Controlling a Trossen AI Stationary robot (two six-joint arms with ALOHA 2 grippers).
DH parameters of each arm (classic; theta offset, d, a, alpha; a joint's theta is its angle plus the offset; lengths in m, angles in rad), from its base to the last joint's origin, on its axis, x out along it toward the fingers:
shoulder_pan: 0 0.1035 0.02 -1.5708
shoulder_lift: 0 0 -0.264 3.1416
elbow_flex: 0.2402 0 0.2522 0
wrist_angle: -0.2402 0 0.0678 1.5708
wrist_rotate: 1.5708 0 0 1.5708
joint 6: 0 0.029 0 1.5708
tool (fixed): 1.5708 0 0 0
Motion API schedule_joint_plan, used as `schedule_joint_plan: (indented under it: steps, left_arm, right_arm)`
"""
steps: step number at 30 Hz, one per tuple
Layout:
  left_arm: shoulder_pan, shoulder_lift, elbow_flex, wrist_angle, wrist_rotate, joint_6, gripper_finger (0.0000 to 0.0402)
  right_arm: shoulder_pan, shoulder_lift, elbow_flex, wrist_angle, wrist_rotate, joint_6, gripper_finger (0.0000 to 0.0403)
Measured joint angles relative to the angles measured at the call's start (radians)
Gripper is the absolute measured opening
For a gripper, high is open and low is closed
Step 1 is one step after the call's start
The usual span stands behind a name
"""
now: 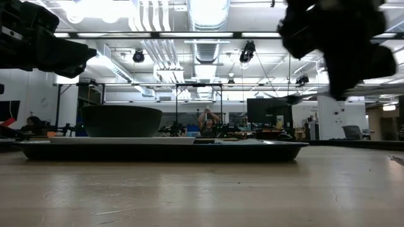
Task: Set up tray
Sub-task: Put the white and blue fork on the gray napkin
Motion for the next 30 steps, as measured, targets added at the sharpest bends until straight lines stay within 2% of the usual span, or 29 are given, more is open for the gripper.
schedule_joint_plan:
  steps: [9, 22, 30]
  left_arm:
    - [0.000, 0.000, 0.000, 0.000, 0.000, 0.000, 0.0064]
    - [0.000, 0.000, 0.000, 0.000, 0.000, 0.000, 0.0064]
    - [0.000, 0.004, 0.000, 0.000, 0.000, 0.000, 0.0064]
  right_arm:
    - [-0.206, 0.003, -0.008, -0.004, -0.008, -0.098, 0.0013]
    - [-0.453, 0.029, -0.009, 0.016, 0.004, -0.063, 0.0013]
    - [-0.518, 0.168, 0.039, 0.235, -0.008, -0.097, 0.0013]
